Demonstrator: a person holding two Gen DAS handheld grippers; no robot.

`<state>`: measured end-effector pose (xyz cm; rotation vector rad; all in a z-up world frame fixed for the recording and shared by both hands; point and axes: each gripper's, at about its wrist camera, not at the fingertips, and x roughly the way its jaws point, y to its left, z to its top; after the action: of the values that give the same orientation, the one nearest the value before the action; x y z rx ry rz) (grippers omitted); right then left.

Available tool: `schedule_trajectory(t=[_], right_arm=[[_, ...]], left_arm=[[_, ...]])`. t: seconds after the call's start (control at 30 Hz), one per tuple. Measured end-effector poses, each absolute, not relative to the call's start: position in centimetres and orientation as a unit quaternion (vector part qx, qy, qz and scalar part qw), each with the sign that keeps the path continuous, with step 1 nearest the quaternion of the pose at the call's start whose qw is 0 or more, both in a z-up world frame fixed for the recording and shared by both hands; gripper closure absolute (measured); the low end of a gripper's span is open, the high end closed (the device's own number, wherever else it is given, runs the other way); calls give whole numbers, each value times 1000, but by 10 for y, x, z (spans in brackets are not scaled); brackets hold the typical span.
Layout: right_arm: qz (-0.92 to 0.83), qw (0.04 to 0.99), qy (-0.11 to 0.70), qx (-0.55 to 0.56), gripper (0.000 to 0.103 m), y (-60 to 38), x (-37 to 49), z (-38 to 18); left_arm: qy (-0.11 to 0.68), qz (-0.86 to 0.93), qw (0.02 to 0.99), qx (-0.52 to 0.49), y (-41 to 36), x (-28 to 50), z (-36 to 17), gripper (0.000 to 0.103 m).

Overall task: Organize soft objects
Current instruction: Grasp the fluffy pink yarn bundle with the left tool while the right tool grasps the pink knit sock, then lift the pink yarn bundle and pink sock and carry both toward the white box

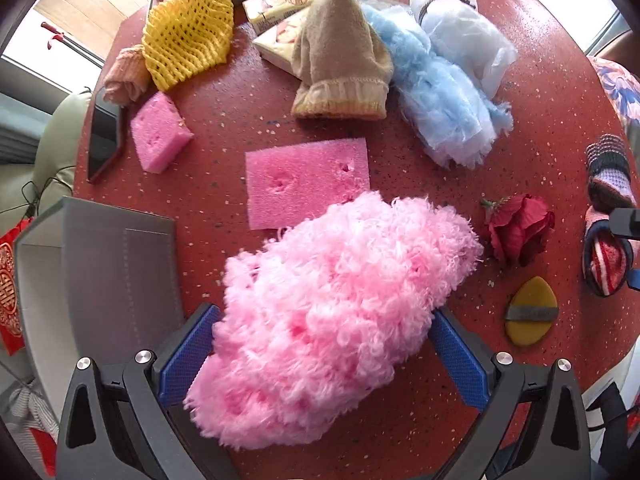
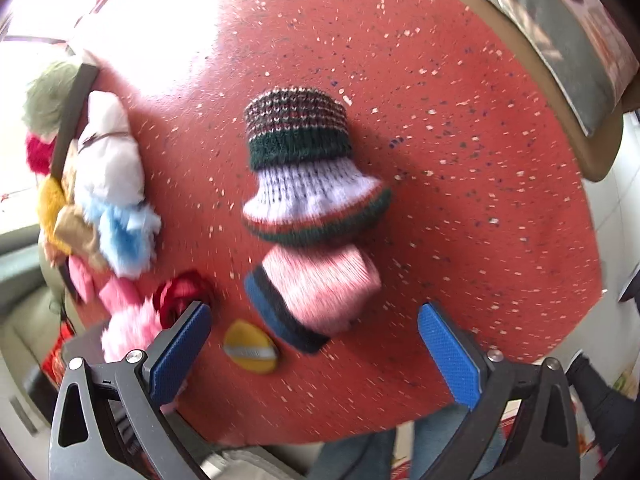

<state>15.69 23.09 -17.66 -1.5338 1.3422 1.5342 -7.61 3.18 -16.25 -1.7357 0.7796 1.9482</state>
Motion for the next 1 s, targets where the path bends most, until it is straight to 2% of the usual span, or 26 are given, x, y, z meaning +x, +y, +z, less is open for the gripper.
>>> schedule_trajectory(t=[0.2,0.3,0.5,0.77,0.8,0.87,0.9,0.93,0.97,1.0], right_arm=[[543,313,496,-601,0,227,140,-213],[554,326,463,-611,0,222,126,-213],[544,332,408,-654,0,210,104,-217],[534,314,408,-671,1,221,92,-215],[535,314,408,-670,4,220,94,-215],[537,314,407,-669,15,218,96,-210],[541,312,406,-667,25,218,96,-205],[547,309,404,-665,39,212,97,-201],[553,304,405,-661,47,212,98,-198],[561,295,410,-655,65,210,99,-193]], left_arm=[[274,686,196,-645,37,-79,-193,0],[261,686,196,-650,35,-74,-206,0],[208,682,199,-672,20,-86,-209,0],[196,706,194,-652,-8,-63,-202,0],[197,701,186,-660,0,-62,-206,3],[197,695,191,-665,-1,-58,-206,25],[203,695,200,-660,0,-52,-201,33],[206,693,205,-659,7,-53,-196,45],[212,691,216,-657,8,-47,-193,47],[220,686,219,-658,8,-41,-192,49]])
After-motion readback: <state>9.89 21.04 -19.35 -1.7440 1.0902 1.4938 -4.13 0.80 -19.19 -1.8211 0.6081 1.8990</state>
